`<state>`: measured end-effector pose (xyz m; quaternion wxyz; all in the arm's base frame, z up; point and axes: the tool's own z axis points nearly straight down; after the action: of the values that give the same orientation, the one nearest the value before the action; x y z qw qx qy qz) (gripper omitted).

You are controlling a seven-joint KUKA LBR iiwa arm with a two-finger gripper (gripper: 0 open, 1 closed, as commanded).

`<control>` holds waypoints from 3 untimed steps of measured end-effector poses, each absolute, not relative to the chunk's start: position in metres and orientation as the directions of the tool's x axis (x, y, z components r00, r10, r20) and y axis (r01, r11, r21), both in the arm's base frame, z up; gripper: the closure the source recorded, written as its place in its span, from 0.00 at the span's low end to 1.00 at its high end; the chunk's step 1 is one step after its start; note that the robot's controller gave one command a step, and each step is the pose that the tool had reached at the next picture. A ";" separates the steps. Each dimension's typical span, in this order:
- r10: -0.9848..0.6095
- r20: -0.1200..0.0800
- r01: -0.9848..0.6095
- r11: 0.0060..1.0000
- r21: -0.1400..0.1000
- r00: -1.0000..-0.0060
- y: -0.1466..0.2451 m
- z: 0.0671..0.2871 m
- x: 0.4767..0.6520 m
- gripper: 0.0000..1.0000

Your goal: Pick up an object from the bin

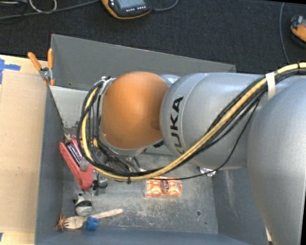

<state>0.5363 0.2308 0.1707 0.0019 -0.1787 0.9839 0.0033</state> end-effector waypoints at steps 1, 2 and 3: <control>-0.204 -0.007 -0.204 0.979 0.007 -0.979 0.221 0.107 0.540 1.00; -0.346 -0.007 -0.346 0.938 0.005 -0.938 0.231 0.147 0.545 1.00; -0.417 -0.017 -0.417 0.909 0.003 -0.909 0.212 0.111 0.561 1.00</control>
Offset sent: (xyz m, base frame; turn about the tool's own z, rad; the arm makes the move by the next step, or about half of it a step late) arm 0.0117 0.0045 -0.0085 -0.0149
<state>0.5611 0.2120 0.1112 0.0081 -0.2133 0.9770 0.0032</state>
